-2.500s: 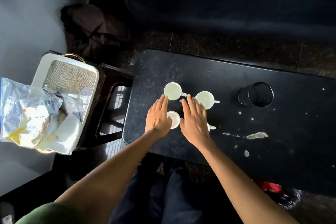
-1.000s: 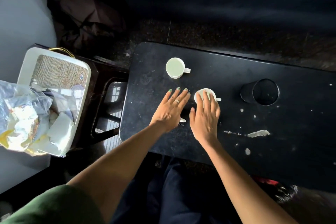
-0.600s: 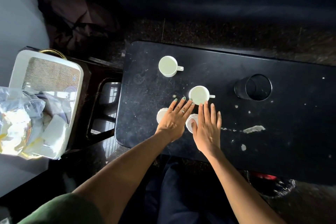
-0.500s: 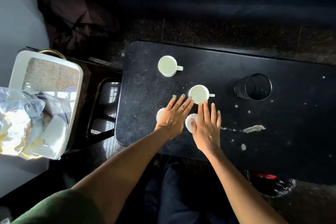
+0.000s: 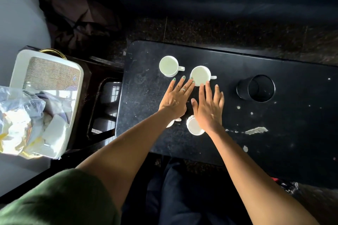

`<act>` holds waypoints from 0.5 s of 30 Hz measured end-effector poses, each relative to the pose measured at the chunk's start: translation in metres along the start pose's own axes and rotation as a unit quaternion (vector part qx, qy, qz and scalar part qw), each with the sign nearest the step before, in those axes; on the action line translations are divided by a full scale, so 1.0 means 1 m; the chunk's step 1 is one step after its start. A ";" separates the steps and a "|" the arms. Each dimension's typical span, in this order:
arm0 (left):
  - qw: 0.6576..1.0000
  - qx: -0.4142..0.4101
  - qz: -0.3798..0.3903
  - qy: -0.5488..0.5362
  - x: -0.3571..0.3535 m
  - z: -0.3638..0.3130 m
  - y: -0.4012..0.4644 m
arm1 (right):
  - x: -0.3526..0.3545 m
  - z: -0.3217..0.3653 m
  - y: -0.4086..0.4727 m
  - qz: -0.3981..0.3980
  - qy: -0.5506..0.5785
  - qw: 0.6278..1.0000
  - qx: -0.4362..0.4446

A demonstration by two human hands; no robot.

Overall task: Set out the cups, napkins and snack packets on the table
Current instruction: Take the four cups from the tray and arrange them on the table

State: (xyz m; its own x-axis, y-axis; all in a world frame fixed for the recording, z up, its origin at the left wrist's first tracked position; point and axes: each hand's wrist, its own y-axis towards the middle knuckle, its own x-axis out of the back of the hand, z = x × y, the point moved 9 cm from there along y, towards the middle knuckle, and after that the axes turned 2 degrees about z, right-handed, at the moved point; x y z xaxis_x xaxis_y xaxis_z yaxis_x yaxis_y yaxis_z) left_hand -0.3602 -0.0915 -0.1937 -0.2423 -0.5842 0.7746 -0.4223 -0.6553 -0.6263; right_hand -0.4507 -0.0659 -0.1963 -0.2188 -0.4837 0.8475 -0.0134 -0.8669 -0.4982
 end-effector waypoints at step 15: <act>0.998 0.002 -0.040 -0.043 -0.007 0.006 -0.012 | 0.012 0.015 -0.020 -0.055 0.024 0.998 0.019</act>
State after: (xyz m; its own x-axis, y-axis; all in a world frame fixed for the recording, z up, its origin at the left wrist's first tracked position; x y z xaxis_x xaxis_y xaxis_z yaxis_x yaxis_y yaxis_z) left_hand -0.3482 -0.0830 -0.1921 -0.1317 -0.5694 0.8115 -0.4336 -0.7030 -0.5637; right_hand -0.4388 -0.0563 -0.1733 -0.2639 -0.3792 0.8869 -0.0040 -0.9190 -0.3942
